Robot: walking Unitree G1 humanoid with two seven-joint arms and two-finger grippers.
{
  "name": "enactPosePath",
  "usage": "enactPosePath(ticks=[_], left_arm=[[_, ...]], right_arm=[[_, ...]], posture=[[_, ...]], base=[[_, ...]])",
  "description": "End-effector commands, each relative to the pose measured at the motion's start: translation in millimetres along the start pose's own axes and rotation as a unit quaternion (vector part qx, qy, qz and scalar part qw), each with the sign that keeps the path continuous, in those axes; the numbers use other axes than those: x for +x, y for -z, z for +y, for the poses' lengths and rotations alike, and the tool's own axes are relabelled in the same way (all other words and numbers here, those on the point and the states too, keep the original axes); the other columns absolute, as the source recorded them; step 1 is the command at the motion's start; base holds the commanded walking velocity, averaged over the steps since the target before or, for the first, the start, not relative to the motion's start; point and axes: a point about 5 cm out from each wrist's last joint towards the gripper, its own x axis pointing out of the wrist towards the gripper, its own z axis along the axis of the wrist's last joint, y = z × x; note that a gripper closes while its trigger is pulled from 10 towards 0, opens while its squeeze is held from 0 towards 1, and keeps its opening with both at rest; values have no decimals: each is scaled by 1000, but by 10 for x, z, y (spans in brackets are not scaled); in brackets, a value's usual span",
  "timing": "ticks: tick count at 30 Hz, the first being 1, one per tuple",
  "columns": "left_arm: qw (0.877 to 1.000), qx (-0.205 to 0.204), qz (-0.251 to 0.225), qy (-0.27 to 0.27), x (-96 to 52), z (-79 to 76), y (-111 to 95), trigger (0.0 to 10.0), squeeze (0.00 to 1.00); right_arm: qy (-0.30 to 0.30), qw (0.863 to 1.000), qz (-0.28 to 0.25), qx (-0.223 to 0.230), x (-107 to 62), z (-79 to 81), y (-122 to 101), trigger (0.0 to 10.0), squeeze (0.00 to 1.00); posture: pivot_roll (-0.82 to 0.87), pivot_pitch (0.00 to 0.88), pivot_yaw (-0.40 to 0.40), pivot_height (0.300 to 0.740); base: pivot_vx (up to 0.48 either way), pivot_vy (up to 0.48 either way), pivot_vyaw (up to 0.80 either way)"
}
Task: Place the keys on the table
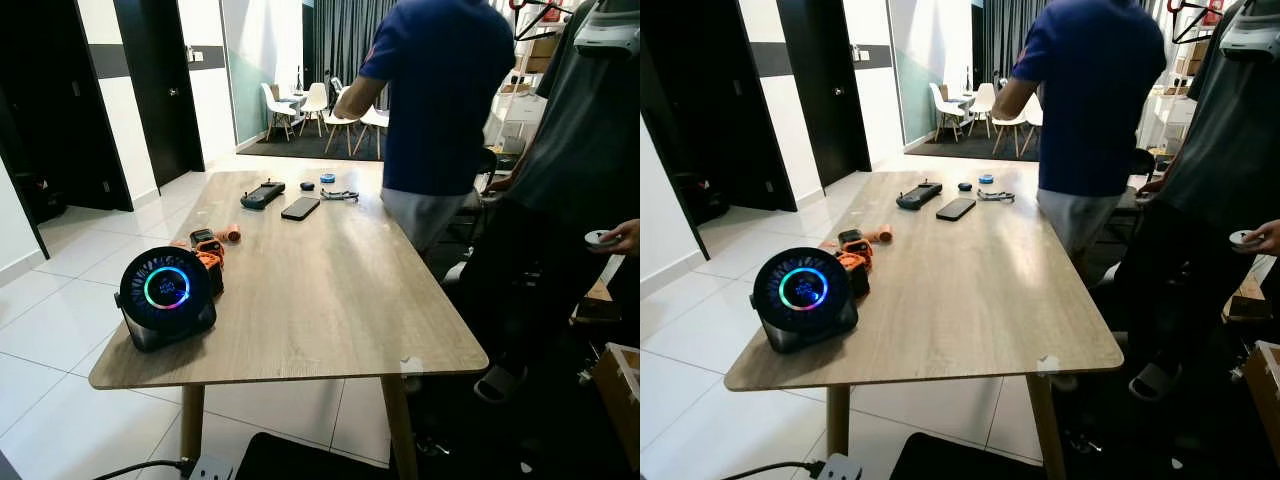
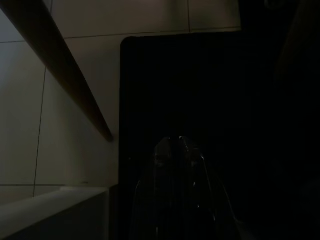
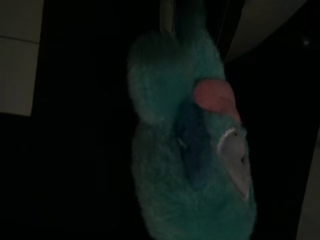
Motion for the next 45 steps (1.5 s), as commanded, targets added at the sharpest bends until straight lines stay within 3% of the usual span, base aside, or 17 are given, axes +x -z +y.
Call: enactPosePath(ticks=[1, 4, 8, 9, 13, 14, 21, 23, 25, 26, 27, 31, 34, 36, 40, 41, 45], left_arm=[[1000, -4, -13, -10, -8, 37, -23, 10000, 0], [1000, -6, -16, -12, -8, 40, -29, 10000, 0], [999, 0, -40, -9, -29, 67, -57, 10000, 0], [999, 0, -52, -4, -45, 73, -60, 10000, 0], [998, 0, -62, 1, -56, 73, -65, 10000, 0], [997, 9, -72, 13, -64, 63, -79, 10000, 0], [995, 21, -91, 27, -70, 65, -126, 10000, 0], [994, 12, -108, 26, -69, 92, -183, 10000, 0], [994, 12, -108, 26, -69, 92, -183, 10000, 0], [991, 6, -127, 30, -62, 112, -257, 10000, 0], [983, 11, -175, 49, -51, 109, -447, 10000, 0], [971, 25, -228, 68, -49, 49, -655, 10000, 0], [968, 28, -238, 71, -48, 34, -700, 10000, 0], [960, 32, -266, 76, -48, -10, -842, 10000, 0], [953, 35, -288, 88, -55, -58, -957, 10000, 0], [944, 38, -310, 109, -78, -100, -1073, 10000, 0], [934, 42, -330, 130, -111, -124, -1186, 10000, 0]], right_arm=[[41, 999, -33, 14, -6, -134, -85, 10000, 0], [47, 998, -37, 14, -10, -161, -93, 10000, 0], [108, 991, -76, 13, -70, -420, -158, 10000, 0], [145, 984, -104, 25, -114, -580, -217, 10000, 0], [173, 975, -134, 46, -146, -709, -303, 10000, 0], [190, 965, -169, 57, -168, -807, -431, 10000, 0], [203, 940, -265, 66, -213, -906, -805, 10000, 0], [206, 919, -327, 80, -254, -932, -1084, 10000, 0], [206, 919, -327, 80, -254, -932, -1084, 10000, 0], [199, 904, -369, 90, -282, -908, -1308, 10000, 0], [164, 881, -431, 101, -330, -813, -1749, 10000, 0], [117, 878, -455, 93, -336, -683, -2114, 10000, 0], [106, 876, -462, 91, -346, -651, -2196, 10000, 0], [83, 878, -464, 86, -353, -568, -2457, 10000, 0], [70, 885, -452, 84, -342, -518, -2673, 10000, 0], [58, 894, -436, 80, -317, -468, -2836, 10000, 0], [36, 909, -412, 57, -264, -376, -2940, 10000, 0]], posture=[[10, 0, 24, 740], [10, 0, 24, 740], [12, 8, 11, 740], [7, 13, 13, 740], [4, 16, 13, 740], [4, 19, 13, 740], [3, 20, 13, 740], [-1, 24, 16, 740], [-1, 24, 16, 740], [0, 26, 16, 740], [1, 27, 15, 740], [1, 27, 12, 740], [4, 26, 11, 740], [2, 26, 12, 740], [0, 28, 15, 740], [0, 28, 12, 740], [1, 24, 8, 740]], base=[[0, 0, 0], [0, 0, 0], [0, 0, 0], [0, 0, 0], [0, 0, 0], [0, 0, 0], [0, 0, 0], [0, 0, 0], [0, 0, 0], [0, 0, 0], [0, 0, 0], [0, 0, 0], [0, 0, 0], [0, 0, 0], [0, 0, 0], [0, 0, 0], [0, 0, 0]])
